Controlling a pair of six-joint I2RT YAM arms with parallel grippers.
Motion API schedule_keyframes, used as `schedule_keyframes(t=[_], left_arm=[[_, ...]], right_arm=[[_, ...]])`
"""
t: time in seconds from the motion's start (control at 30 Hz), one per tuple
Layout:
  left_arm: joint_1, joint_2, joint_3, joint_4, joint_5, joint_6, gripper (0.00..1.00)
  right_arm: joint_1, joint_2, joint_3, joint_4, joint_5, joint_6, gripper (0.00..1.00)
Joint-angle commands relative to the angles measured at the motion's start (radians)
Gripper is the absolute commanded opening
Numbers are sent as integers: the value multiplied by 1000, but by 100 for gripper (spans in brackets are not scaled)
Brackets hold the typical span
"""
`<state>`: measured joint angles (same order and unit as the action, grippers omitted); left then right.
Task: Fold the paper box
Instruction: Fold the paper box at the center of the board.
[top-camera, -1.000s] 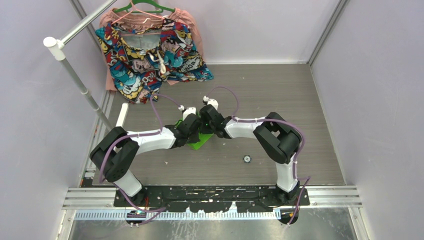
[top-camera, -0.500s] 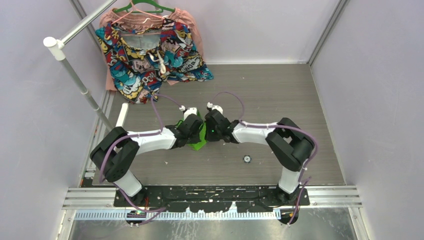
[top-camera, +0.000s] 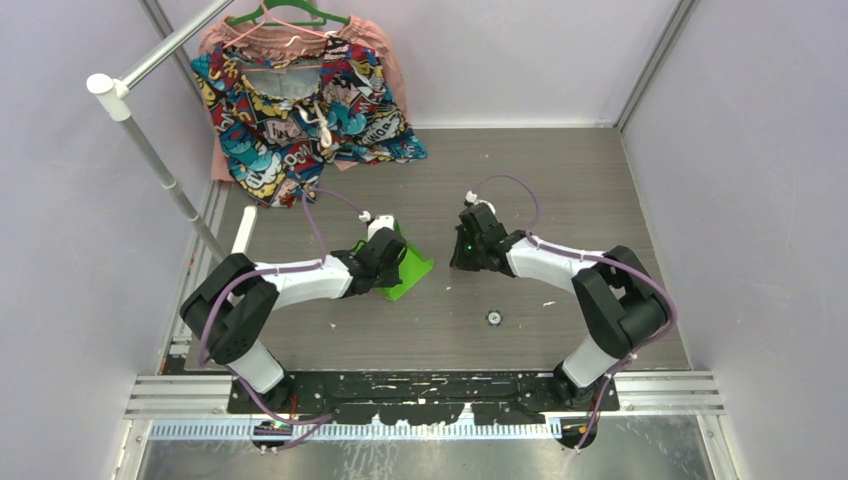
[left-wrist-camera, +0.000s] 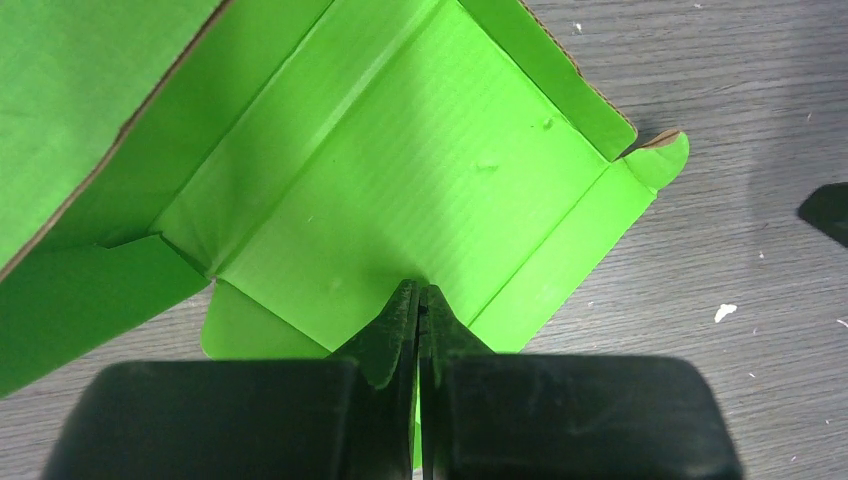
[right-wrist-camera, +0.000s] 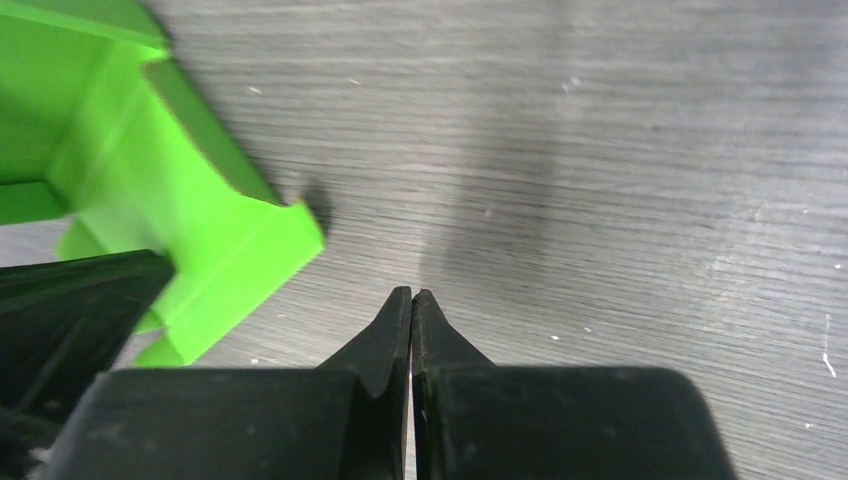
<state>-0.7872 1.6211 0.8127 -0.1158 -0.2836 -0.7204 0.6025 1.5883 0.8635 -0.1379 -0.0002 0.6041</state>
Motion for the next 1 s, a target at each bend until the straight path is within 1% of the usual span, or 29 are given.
schedule_keyframes(t=[0.0,0.33,0.57,0.9,0.97], left_arm=[[-10,34,-21,-52,44,17,0],[-10,32,-14,-60,46,24,0],[-9,41,-8,-62,47,26,0],[-10,54,-6,-55,53,23,0],[-11,58,-6,-52,55,22,0]], right_arm=[[-13,50,-15,40,-47,-15,3],[-18,207,16,106,-86,-1,1],[-18,235,30,121,-97,0,1],[-17,204,19,132,-143,-4,1],[-17,196,16,162,-155,-5,1]])
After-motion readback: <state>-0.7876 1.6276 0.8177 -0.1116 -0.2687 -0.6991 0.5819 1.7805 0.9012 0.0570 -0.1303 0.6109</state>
